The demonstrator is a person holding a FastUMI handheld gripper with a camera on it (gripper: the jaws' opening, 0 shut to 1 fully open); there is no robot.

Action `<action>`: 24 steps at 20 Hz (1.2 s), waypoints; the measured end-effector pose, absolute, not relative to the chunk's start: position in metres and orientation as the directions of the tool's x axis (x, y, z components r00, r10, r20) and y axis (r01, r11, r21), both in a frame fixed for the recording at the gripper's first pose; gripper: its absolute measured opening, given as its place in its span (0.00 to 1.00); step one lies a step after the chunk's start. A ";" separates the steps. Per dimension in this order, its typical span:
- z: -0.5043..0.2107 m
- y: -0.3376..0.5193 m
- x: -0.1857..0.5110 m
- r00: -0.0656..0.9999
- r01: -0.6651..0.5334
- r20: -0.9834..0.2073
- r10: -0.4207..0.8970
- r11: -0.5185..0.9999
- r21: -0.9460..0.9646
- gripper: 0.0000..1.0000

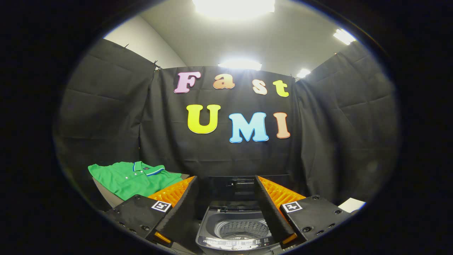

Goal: Put the clothes into the washing machine and then close the washing machine lid.

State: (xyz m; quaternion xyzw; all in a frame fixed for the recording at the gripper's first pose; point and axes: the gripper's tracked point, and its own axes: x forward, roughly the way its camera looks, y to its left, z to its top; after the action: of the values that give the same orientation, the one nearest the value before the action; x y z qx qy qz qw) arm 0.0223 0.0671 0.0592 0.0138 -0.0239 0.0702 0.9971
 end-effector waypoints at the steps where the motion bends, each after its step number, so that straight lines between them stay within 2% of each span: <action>1: 0.061 0.073 0.025 0.988 -0.150 0.049 0.148 0.988 0.031 0.97; 24: 0.101 0.234 0.066 0.923 -0.385 0.015 0.385 0.922 0.031 0.97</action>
State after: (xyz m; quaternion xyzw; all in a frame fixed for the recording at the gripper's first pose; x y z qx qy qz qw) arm 0.0661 0.2339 0.1006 0.0165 -0.0043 0.1963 0.9804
